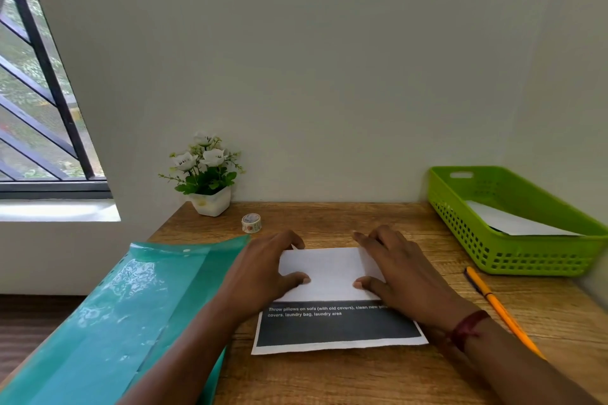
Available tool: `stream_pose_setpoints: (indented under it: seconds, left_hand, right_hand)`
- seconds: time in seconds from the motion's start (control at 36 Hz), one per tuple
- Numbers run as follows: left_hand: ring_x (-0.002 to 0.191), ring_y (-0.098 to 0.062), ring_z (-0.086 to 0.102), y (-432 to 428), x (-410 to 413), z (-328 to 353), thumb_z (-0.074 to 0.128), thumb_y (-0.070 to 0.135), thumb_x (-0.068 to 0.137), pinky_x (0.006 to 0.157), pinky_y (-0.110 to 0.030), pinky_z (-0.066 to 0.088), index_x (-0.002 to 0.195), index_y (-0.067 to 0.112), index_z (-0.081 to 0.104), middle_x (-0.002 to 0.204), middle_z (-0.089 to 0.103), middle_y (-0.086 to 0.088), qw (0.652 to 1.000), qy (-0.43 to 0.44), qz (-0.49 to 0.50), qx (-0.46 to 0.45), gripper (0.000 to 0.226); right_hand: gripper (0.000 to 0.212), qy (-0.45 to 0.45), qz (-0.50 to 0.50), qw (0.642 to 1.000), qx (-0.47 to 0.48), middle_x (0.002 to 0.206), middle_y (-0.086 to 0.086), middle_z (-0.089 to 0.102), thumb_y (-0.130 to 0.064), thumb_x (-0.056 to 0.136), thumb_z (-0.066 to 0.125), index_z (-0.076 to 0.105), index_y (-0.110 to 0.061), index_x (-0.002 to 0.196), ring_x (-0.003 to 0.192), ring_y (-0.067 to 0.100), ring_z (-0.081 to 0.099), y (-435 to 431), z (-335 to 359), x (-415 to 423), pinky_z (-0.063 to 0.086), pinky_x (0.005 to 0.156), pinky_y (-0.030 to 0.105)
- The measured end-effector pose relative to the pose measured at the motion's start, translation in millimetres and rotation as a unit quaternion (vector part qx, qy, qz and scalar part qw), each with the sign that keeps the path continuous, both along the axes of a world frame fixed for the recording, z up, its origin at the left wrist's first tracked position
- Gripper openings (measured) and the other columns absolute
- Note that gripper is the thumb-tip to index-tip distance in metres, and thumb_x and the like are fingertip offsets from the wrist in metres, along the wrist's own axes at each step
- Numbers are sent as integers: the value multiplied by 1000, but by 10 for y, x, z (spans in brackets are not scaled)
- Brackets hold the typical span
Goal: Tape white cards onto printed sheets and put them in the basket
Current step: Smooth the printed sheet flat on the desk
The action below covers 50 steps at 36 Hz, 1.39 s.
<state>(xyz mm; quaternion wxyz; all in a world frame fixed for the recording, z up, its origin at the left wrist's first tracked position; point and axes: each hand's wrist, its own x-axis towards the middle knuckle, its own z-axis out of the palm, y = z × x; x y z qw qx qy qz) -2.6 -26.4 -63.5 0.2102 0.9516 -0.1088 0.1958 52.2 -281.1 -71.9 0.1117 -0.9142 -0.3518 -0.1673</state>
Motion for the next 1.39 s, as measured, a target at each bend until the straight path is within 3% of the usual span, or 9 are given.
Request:
stream_pose_setpoints:
  seconds: [0.17,0.33,0.72,0.83,0.89,0.97,1.03,1.08,1.39]
  left_hand:
    - [94,3,62,32,-25,44,77,40,79,81,-15,50,112,29,71,109,70,15,999,-45,-18,-17,35]
    - [76,1,62,48,-65,99,78,34,80,60,-14,49,88,30,75,80,68,20,998,-38,-32,-24,9]
    - [101,-6,55,-36,-58,41,64,38,89,88,-30,51,104,36,59,112,63,14,983,130,15,126,16]
    - [96,-6,52,-90,-80,45,57,46,91,84,-25,48,113,38,50,111,59,13,975,163,9,152,24]
    - [108,-8,52,-123,-99,44,52,57,90,93,-28,46,127,37,47,126,56,12,972,165,0,169,42]
    - [142,-15,30,-202,-143,14,38,71,90,115,-38,28,151,35,25,158,28,8,956,205,-8,210,72]
    - [151,-19,6,-253,-174,-30,27,69,94,120,-43,11,156,33,5,164,4,4,937,239,-14,254,75]
    - [151,-20,-5,-292,-193,-83,19,62,98,120,-44,4,155,29,-6,164,-7,1,932,237,-19,275,71]
    - [145,-19,-27,-413,-176,-219,13,52,101,120,-51,-9,151,20,-21,159,-27,-3,928,260,-29,266,68]
  right_hand:
    - [42,-36,23,996,83,93,-8,53,-35,76,79,67,-25,115,81,14,57,9,57,12,39,65,25]
    - [14,-47,27,992,117,86,-11,58,-17,77,79,72,-24,87,72,7,55,3,131,-28,42,55,20]
    - [11,72,-13,997,-37,95,-9,63,-39,92,53,55,-36,102,83,10,51,25,82,-110,39,63,27]
    - [20,132,-7,987,-87,97,-7,53,-35,98,44,42,-31,117,88,14,53,64,99,-176,40,70,29]
    - [35,156,-12,982,-104,124,-1,56,-41,99,40,35,-30,132,105,17,56,65,81,-193,43,85,31]
    - [70,192,-14,969,-156,163,0,6,-62,96,28,7,-28,154,149,18,13,95,-22,-208,17,120,36]
    - [81,192,-11,963,-190,162,-1,-14,-72,90,11,-9,-26,154,149,14,-14,148,-89,-239,-2,122,40]
    - [91,194,-10,964,-182,160,-4,-21,-78,79,-3,-14,-26,153,146,11,-22,190,-116,-279,-8,121,43]
    - [97,210,7,969,-129,160,-4,-21,-76,72,-16,-14,-22,152,143,5,-27,387,-189,-364,-12,120,39]
